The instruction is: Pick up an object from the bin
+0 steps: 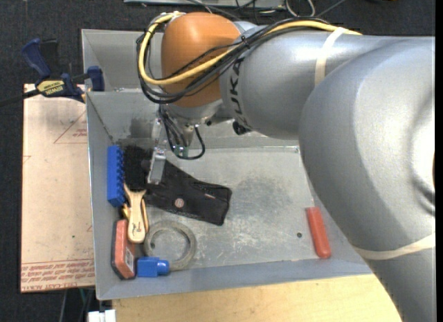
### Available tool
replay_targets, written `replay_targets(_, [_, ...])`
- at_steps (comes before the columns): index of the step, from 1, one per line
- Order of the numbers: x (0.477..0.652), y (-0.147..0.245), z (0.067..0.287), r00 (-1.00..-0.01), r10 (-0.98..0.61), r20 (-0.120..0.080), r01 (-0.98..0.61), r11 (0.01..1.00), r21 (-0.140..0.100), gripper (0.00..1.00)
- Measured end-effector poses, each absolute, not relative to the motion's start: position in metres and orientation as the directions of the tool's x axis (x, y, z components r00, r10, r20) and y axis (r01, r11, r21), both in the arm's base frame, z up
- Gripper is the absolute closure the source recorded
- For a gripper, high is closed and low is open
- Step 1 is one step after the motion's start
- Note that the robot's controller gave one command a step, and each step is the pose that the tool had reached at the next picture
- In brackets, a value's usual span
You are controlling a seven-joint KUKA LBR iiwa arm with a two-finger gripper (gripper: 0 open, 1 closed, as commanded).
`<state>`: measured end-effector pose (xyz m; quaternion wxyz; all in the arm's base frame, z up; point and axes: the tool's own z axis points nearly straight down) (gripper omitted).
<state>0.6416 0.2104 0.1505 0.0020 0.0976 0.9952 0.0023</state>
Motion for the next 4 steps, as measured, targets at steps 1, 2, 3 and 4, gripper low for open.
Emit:
replay_targets(1, [0.631, 0.209, 0.092, -0.912, 0.41, -0.008, 0.41, 0.912, 0.009, 0.0])
replay_targets(2, [0.615, 0.196, 0.071, -0.918, 0.397, -0.016, 0.397, 0.918, 0.019, 0.0])
replay_targets(3, [0.631, 0.161, 0.074, -0.91, 0.415, -0.009, 0.414, 0.91, 0.015, 0.0])
replay_targets(4, [0.639, 0.138, 0.072, -0.911, 0.412, -0.012, 0.411, 0.911, 0.015, 0.0])
